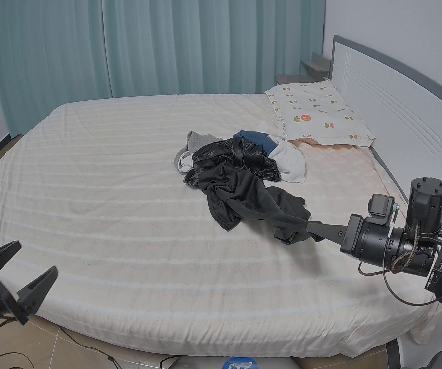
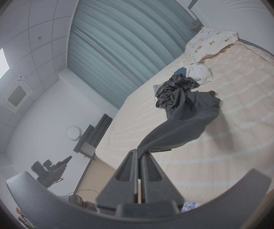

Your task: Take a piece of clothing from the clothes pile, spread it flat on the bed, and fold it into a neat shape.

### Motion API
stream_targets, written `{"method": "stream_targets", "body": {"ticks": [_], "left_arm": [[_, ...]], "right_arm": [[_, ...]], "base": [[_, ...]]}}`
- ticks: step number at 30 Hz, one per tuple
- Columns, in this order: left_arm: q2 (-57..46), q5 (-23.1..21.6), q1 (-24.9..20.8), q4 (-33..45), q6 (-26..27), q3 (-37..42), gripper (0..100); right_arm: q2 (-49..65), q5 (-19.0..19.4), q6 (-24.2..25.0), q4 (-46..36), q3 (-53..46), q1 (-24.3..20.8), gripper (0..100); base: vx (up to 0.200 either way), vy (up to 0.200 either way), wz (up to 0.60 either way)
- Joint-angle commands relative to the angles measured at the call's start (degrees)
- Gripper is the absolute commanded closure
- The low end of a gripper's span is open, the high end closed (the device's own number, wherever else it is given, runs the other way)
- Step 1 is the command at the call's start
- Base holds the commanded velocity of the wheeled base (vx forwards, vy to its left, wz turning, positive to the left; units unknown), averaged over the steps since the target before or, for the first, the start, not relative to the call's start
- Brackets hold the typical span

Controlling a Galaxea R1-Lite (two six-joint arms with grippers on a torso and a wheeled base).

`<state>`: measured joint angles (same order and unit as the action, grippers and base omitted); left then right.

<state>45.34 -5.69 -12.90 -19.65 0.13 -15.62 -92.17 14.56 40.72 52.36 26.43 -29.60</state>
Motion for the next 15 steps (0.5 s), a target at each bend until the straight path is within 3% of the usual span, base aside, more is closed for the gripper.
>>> {"method": "stream_targets", "body": {"ticks": [1,7,15], "left_arm": [[42.3,1.7,-15.5,-21.7,-2.9,-4.3,0],[60.3,5.3,-20.7,-23.7,-7.8,-18.2,0],[68.6,5.4,-21.2,-23.8,-7.9,-27.4,0]], "right_arm": [[1.6,1.5,0.4,0.6,-0.3,-4.6,100],[2.6,1.2,0.2,-0.1,1.0,-6.9,100],[4.2,0.8,-0.2,-0.2,1.3,-8.6,100]], "base": [[0.0,0.0,0.0],[0.0,0.0,0.0],[0.0,0.0,0.0]]}}
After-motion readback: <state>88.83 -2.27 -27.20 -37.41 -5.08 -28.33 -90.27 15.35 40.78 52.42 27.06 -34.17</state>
